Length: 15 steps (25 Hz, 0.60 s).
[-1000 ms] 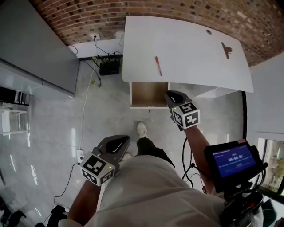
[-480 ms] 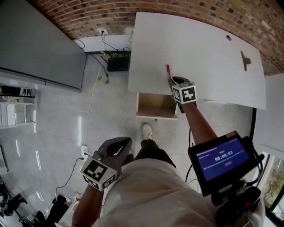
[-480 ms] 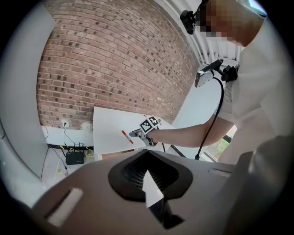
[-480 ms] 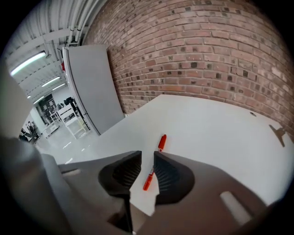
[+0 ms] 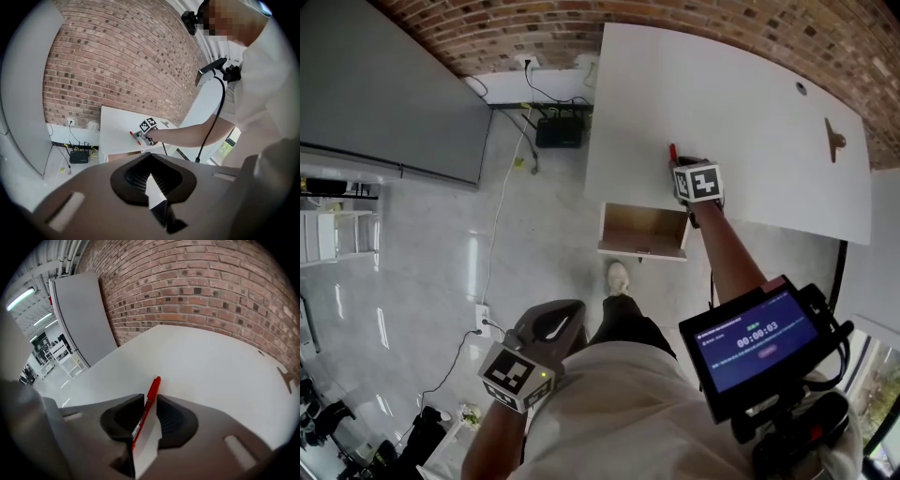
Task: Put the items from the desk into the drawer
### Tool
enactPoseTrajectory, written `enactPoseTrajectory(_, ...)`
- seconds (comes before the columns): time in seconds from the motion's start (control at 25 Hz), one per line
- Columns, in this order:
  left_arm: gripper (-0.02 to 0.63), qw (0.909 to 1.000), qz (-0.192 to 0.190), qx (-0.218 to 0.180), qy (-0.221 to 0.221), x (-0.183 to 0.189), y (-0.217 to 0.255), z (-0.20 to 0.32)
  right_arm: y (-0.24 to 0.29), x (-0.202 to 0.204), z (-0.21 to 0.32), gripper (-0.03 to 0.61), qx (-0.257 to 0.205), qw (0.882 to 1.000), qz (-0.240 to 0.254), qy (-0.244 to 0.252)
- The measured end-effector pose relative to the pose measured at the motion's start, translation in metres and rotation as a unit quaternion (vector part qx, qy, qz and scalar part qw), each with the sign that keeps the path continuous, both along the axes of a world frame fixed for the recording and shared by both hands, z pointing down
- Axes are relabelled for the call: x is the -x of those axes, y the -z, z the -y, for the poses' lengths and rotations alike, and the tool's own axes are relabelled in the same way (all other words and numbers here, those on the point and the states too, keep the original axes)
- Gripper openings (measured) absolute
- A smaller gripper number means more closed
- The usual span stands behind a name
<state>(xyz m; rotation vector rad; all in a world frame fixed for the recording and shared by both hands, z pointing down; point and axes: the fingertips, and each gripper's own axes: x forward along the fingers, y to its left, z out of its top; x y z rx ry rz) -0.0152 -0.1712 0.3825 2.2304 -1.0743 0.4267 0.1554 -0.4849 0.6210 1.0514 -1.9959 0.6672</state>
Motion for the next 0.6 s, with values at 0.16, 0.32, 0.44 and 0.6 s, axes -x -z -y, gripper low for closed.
enactPoseTrajectory(0.16, 0.008, 1.0000, -0.003, 0.000, 0.004, 0.015, -0.004, -0.018, -0.002, 0.003, -0.013, 0.055, -0.010, 1.000, -0.020, -0.010)
enactPoseTrajectory(0.32, 0.008, 1.0000, -0.004, -0.003, -0.002, 0.017, -0.003, -0.031, 0.003, -0.005, -0.023, 0.046, -0.019, 0.999, -0.006, -0.038)
enactPoseTrajectory(0.44, 0.008, 0.9999, -0.009, -0.001, -0.011, 0.020, -0.002, -0.028, 0.012, -0.004, -0.025, 0.046, -0.022, 0.998, 0.019, -0.063)
enactPoseTrajectory(0.6, 0.008, 0.9995, -0.017, 0.000, -0.027, 0.025, -0.004, -0.018, 0.020, 0.000, -0.030, 0.046, -0.021, 0.994, 0.049, -0.091)
